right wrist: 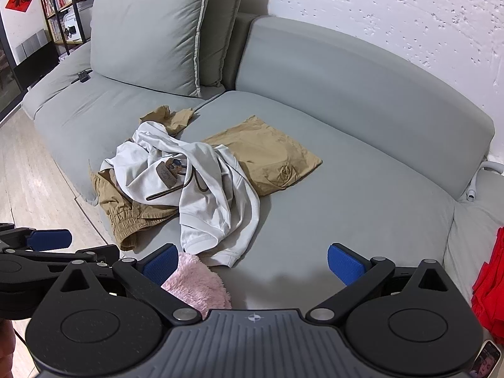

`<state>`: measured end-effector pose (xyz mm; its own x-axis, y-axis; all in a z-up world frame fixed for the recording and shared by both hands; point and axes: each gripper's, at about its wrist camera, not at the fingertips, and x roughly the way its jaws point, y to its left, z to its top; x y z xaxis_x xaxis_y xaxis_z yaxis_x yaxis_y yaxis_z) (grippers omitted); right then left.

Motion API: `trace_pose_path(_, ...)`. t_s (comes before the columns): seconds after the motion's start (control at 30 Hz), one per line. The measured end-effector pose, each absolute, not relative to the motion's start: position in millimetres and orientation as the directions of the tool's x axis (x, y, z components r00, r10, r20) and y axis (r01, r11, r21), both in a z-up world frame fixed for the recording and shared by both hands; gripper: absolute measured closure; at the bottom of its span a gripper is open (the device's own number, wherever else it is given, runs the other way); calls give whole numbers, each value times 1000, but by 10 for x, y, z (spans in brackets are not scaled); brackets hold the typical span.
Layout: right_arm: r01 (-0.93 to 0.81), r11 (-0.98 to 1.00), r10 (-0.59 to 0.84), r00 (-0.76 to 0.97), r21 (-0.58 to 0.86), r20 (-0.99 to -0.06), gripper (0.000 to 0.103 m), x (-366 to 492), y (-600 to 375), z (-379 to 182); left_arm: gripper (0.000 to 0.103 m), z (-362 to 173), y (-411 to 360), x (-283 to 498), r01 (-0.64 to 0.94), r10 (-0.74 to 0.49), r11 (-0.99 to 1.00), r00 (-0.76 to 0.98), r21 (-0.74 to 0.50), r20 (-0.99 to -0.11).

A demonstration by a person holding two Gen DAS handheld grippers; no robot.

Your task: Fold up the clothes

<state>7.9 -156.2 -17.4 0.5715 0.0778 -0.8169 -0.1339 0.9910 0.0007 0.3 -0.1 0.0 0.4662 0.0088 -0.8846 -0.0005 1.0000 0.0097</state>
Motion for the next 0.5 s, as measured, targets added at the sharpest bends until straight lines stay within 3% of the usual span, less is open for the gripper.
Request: trace_pose_path(0.5, -130, 991, 63, 575, -15, -816, 1, 97, -1530, -182, 38, -36, 47, 4, -3, 2, 1000, 469, 1, -883)
